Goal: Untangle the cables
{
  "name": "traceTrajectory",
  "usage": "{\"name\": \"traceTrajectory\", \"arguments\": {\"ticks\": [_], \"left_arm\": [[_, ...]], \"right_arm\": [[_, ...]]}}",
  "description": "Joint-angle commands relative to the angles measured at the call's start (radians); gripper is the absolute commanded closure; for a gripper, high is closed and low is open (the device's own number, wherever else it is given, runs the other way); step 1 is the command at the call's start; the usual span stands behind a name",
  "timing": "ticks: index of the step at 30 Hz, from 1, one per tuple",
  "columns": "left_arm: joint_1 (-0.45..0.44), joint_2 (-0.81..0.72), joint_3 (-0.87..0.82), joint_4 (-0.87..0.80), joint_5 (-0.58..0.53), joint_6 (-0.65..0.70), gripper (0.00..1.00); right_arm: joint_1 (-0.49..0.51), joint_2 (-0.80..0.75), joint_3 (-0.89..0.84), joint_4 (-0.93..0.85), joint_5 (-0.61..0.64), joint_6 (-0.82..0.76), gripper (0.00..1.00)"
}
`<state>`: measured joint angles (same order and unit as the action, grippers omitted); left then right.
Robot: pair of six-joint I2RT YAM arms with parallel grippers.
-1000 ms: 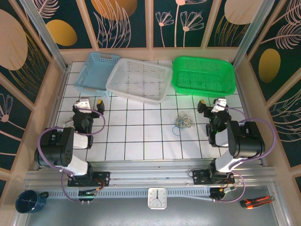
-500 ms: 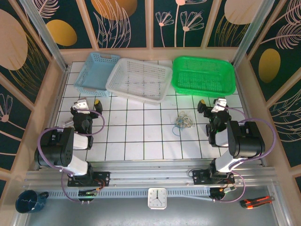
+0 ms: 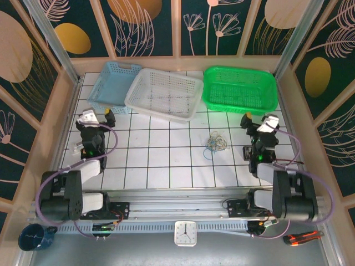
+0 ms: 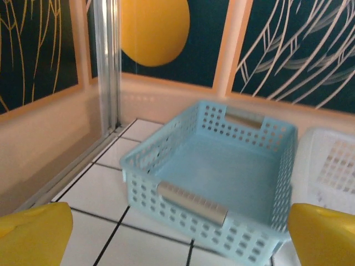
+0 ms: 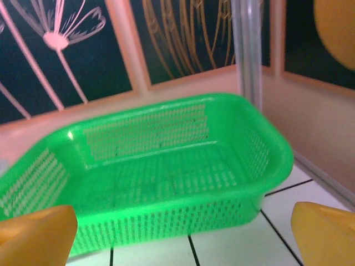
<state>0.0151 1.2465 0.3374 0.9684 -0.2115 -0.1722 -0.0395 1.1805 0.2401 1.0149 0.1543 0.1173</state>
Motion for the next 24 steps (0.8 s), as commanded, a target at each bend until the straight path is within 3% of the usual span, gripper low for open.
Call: {"name": "traceTrajectory", "arguments": {"ticks": [1, 2, 4, 7, 10, 14, 17, 24], "left_arm": [[0.005, -0.066, 0.093, -0.215, 0.025, -0.112, 0.01], [0.005, -0.084, 0.119, -0.266, 0.052, -0.146, 0.01], [0.005, -0.118, 0.161, -0.345, 0.135, -0.199, 0.01], [-0.003, -0.149, 0.223, -0.464, 0.303, -0.251, 0.01], [-0.053, -0.153, 0.316, -0.654, 0.369, -0.250, 0.01], [-0.120, -0.191, 0.303, -0.670, 0.390, -0.299, 0.01], [-0.134, -0.215, 0.275, -0.612, 0.406, -0.364, 0.01], [-0.136, -0.223, 0.294, -0.647, 0.355, -0.428, 0.01]], "right_arm": [[-0.003, -0.088, 0.212, -0.458, 0.131, 0.250, 0.01], [-0.015, -0.100, 0.290, -0.614, 0.120, 0.350, 0.01], [-0.026, -0.098, 0.393, -0.753, 0.004, 0.384, 0.01], [-0.014, -0.107, 0.465, -0.764, -0.268, 0.328, 0.01], [0.074, -0.085, 0.562, -0.851, -0.374, 0.302, 0.05], [0.324, 0.014, 0.676, -0.964, -0.329, 0.294, 0.11], [0.489, 0.113, 0.687, -0.912, -0.307, 0.351, 0.13], [0.737, 0.429, 0.812, -0.850, -0.273, 0.466, 0.18]]}}
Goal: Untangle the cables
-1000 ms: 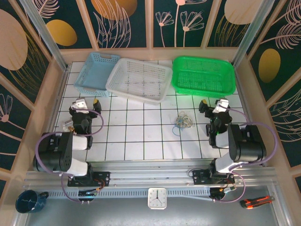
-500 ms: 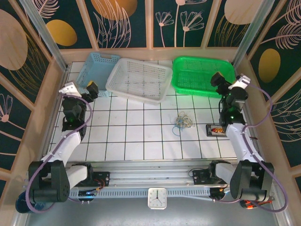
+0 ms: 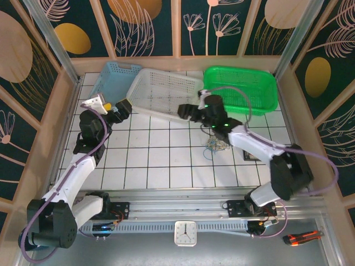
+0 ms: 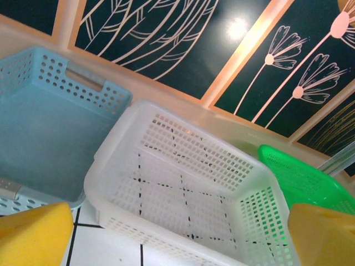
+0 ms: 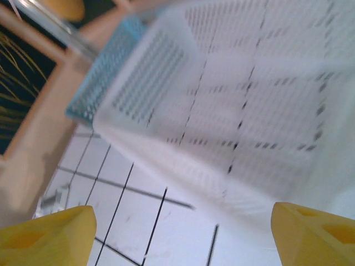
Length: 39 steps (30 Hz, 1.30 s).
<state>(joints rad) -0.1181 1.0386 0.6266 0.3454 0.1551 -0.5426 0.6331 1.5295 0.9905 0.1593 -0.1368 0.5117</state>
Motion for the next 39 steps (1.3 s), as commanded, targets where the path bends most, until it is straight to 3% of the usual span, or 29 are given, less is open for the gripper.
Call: {"name": "traceTrajectory", "arguments": {"ticks": [1, 5, 12, 24, 32, 39], "left_arm": [[-0.002, -0.020, 0.001, -0.026, -0.034, -0.074, 0.01], [-0.003, -0.033, -0.012, -0.004, -0.049, -0.095, 0.01], [-0.003, -0.028, -0.004, 0.013, -0.001, -0.114, 0.01], [-0.003, -0.001, -0.014, 0.015, 0.047, -0.114, 0.01], [-0.003, -0.004, -0.016, 0.003, 0.088, -0.129, 0.01], [-0.028, -0.033, -0.016, -0.061, 0.139, -0.127, 0.01]], "right_arm": [[0.085, 0.121, 0.076, 0.014, 0.020, 0.090, 0.18], [0.139, 0.247, 0.115, 0.037, 0.014, 0.145, 0.18], [0.118, 0.359, 0.208, -0.002, 0.040, 0.151, 0.18], [0.035, 0.336, 0.349, -0.103, 0.049, 0.048, 0.18], [0.043, 0.110, 0.200, -0.122, 0.029, 0.056, 0.18], [0.045, -0.220, -0.106, -0.296, 0.218, 0.133, 0.18]]}}
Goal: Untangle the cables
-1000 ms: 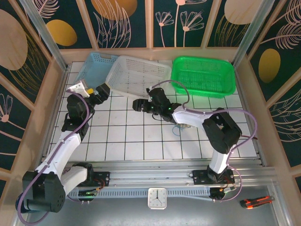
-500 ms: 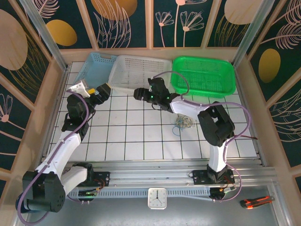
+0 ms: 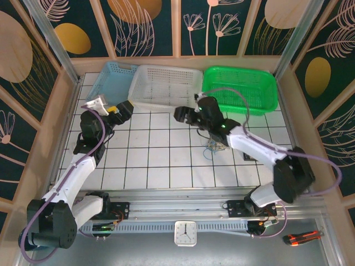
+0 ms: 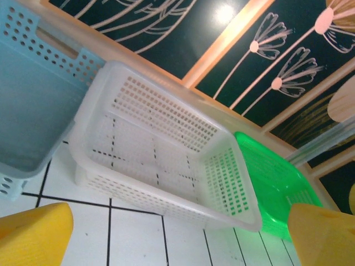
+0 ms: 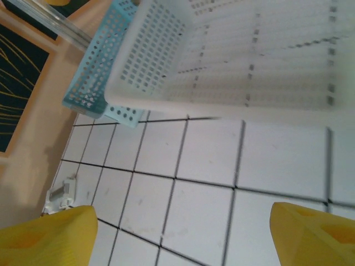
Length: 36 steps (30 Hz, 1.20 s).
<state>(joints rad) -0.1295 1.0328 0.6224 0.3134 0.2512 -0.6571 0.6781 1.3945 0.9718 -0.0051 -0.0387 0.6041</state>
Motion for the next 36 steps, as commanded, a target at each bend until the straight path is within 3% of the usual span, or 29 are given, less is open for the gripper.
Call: {"name": "traceTrajectory", "arguments": {"ticks": [1, 4, 9, 16, 20, 27, 31, 36], "left_arm": [[-0.030, -0.034, -0.018, -0.030, 0.045, -0.015, 0.01], [-0.093, -0.037, -0.028, -0.029, 0.022, -0.021, 0.01], [-0.260, 0.014, -0.022, -0.015, -0.064, -0.022, 0.01], [-0.393, 0.146, 0.002, 0.019, -0.107, -0.036, 0.01], [-0.417, 0.165, 0.005, 0.031, -0.131, -0.045, 0.01], [-0.417, 0.111, -0.048, 0.061, -0.189, -0.065, 0.01], [-0.417, 0.061, -0.089, 0.075, -0.197, -0.074, 0.01], [-0.416, 0.013, -0.126, 0.093, -0.209, -0.073, 0.01]], "right_arm": [[-0.001, -0.130, -0.124, -0.177, 0.159, 0.052, 0.18], [-0.021, -0.243, -0.230, -0.282, 0.236, 0.088, 0.15], [-0.117, -0.356, -0.377, -0.278, 0.197, 0.105, 0.13], [-0.177, -0.247, -0.395, -0.158, 0.126, 0.085, 0.13], [-0.140, -0.120, -0.362, -0.063, 0.061, 0.110, 0.14], [0.072, 0.059, -0.113, 0.027, -0.010, 0.115, 0.16], [0.093, 0.026, -0.051, 0.015, 0.003, 0.109, 0.16], [0.062, -0.097, -0.090, -0.059, 0.097, 0.092, 0.16]]}}
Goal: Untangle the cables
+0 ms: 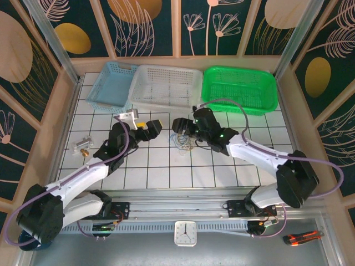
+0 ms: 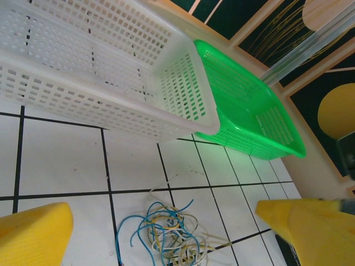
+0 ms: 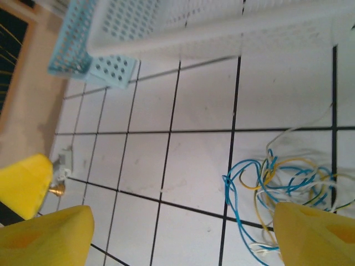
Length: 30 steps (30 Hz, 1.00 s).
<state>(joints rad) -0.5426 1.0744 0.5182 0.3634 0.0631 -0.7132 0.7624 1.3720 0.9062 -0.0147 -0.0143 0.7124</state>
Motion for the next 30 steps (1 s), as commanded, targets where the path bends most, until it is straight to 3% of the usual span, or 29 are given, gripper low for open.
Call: {"name": "traceTrajectory", "arguments": {"ticks": [1, 6, 9, 17, 30], "left_arm": [[-0.003, -0.033, -0.024, 0.045, -0.021, -0.015, 0.01], [-0.003, -0.026, -0.020, 0.023, -0.021, 0.007, 0.01], [-0.002, -0.009, -0.023, 0.009, -0.016, 0.006, 0.01], [-0.003, 0.013, -0.033, 0.004, -0.019, -0.005, 0.01], [-0.003, 0.018, -0.038, 0.029, 0.006, -0.024, 0.01]], "right_arm": [[-0.036, -0.098, -0.045, -0.057, 0.085, -0.011, 0.16], [-0.119, -0.195, -0.178, -0.050, 0.086, 0.031, 0.18], [-0.162, -0.192, -0.211, -0.012, 0.037, 0.006, 0.25], [-0.154, 0.018, -0.078, 0.004, -0.055, -0.176, 0.47], [-0.070, 0.317, 0.140, -0.027, 0.044, -0.222, 0.44]]}}
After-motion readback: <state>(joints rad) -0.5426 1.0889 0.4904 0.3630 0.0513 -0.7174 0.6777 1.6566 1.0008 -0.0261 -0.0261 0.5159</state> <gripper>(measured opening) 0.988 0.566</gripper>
